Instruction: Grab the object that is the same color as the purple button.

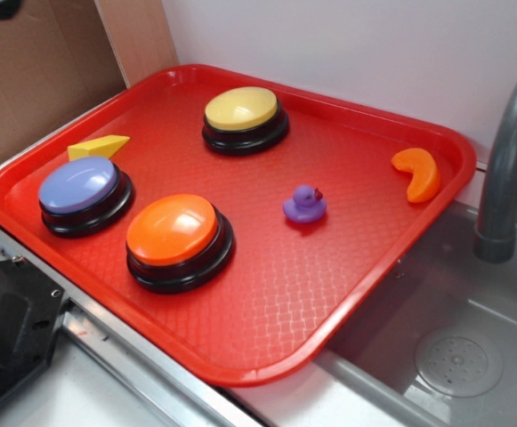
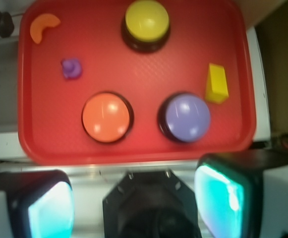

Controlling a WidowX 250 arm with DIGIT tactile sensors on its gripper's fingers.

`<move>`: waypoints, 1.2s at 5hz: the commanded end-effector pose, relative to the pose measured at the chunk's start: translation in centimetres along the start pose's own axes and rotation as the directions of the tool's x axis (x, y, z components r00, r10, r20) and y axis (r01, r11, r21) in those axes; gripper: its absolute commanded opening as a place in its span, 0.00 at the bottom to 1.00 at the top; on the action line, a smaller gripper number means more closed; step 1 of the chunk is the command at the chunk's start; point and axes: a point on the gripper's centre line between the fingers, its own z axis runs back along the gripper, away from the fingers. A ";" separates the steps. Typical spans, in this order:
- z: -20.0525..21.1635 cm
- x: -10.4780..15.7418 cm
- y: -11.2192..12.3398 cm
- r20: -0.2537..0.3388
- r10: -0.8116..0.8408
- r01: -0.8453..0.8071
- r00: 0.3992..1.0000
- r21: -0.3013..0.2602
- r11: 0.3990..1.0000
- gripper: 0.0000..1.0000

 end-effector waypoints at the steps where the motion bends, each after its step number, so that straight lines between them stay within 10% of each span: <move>1: -4.7 5.5 -4.0 0.056 -0.028 0.029 0.998 -0.010 1.000 1.00; 4: -14.0 10.1 -4.5 0.056 0.076 -0.079 0.996 0.052 0.996 1.00; 6: -18.5 10.9 -5.0 0.018 0.043 -0.042 0.999 -0.030 0.999 1.00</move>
